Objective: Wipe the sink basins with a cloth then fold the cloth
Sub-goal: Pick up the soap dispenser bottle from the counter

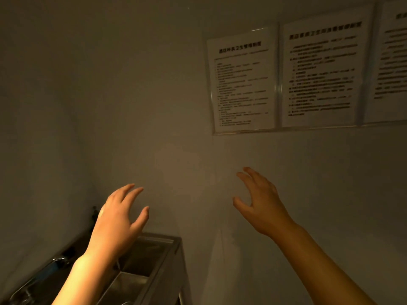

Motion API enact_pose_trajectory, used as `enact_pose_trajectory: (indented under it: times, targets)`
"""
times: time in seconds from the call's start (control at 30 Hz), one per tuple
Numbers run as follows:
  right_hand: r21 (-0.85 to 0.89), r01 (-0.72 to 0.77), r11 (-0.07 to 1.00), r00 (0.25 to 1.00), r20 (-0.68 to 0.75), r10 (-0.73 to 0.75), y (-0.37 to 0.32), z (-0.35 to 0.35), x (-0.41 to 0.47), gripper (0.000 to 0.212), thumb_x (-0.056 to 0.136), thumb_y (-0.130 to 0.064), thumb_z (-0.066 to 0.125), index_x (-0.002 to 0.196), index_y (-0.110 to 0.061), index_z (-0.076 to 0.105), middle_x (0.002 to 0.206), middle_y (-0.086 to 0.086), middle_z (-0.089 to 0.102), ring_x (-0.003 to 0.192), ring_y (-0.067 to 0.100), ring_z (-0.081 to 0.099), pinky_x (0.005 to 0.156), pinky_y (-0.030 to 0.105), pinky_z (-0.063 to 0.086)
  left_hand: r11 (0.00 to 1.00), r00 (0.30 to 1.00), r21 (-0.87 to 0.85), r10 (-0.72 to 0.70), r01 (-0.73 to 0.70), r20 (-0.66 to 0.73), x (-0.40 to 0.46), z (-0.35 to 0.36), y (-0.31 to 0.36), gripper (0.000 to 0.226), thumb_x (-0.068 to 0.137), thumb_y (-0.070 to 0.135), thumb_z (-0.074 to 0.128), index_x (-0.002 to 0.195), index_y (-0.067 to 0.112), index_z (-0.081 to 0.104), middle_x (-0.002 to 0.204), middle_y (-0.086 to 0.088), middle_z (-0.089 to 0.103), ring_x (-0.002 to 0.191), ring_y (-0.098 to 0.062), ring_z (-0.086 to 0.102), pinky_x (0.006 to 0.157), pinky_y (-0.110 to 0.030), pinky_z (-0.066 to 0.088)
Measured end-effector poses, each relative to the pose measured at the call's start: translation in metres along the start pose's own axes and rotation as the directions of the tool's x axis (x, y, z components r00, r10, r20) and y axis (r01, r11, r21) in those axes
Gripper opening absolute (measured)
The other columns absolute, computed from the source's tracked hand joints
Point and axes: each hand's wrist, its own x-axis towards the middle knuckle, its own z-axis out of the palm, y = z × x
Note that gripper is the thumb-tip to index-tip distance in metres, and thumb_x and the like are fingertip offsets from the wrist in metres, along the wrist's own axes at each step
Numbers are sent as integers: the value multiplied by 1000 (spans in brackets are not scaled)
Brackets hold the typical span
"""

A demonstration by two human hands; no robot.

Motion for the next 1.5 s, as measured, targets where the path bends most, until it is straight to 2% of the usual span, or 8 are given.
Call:
enact_pose_trajectory:
  times: [0.23, 0.33, 0.6, 0.8, 1.0, 1.2, 1.37, 1.5]
  targets:
    - [109, 95, 989, 991, 84, -104, -17, 73, 53, 65, 97, -52, 53, 156, -35, 32, 167, -11, 20, 153, 12, 17, 126, 36, 12, 988, 990, 83, -126, 131, -62, -1, 2, -50, 51, 97, 44, 61, 145, 25, 57, 153, 4, 49, 145, -21, 41, 115, -48, 42]
    - [116, 149, 982, 981, 109, -161, -32, 103, 80, 65, 96, -52, 54, 155, -33, 35, 166, -9, 22, 152, 13, 20, 125, 36, 15, 977, 981, 109, -174, 182, -83, 3, 2, -75, 52, 95, 39, 67, 144, 24, 58, 152, 2, 50, 145, -22, 42, 116, -50, 42]
    - [140, 235, 962, 958, 134, -254, -86, 190, 168, 70, 89, -60, 45, 152, -32, 40, 164, -7, 29, 151, 14, 26, 124, 37, 20, 945, 958, 180, -252, 274, -133, 41, 12, -167, 54, 97, 44, 63, 146, 26, 55, 154, 2, 48, 147, -22, 39, 117, -48, 39]
    - [166, 322, 932, 929, 137, -345, -144, 268, 244, 63, 94, -50, 57, 151, -28, 43, 164, -3, 31, 150, 18, 29, 123, 39, 23, 901, 938, 278, -289, 334, -192, 83, 8, -259, 54, 100, 51, 52, 149, 27, 51, 157, -1, 45, 149, -25, 36, 120, -54, 35]
    - [254, 389, 886, 895, 122, -428, -215, 355, 299, 62, 94, -44, 62, 151, -28, 44, 163, -4, 32, 150, 18, 30, 123, 39, 23, 861, 901, 296, -339, 413, -270, 99, -4, -351, 63, 92, 55, 41, 139, 17, 61, 148, -10, 53, 137, -35, 48, 109, -54, 43]
    - [365, 397, 842, 830, 249, -500, -258, 458, 316, 65, 98, -48, 56, 157, -31, 35, 167, -7, 23, 154, 12, 19, 126, 37, 16, 804, 848, 290, -444, 519, -289, 76, 0, -418, 63, 92, 54, 41, 139, 18, 60, 148, -9, 53, 136, -34, 50, 111, -52, 42]
    - [476, 358, 803, 783, 315, -536, -280, 536, 338, 64, 98, -45, 58, 156, -30, 37, 164, -8, 29, 152, 13, 24, 126, 35, 19, 755, 810, 295, -533, 586, -244, 71, 27, -462, 58, 96, 52, 48, 147, 24, 53, 155, -3, 48, 142, -26, 43, 118, -47, 37]
    - [571, 285, 770, 749, 369, -550, -277, 596, 357, 63, 98, -47, 58, 154, -40, 29, 155, -19, 28, 146, 4, 24, 120, 25, 16, 735, 786, 280, -582, 618, -208, 79, 59, -491, 54, 100, 45, 56, 151, 29, 48, 160, 1, 42, 147, -22, 37, 120, -40, 31]
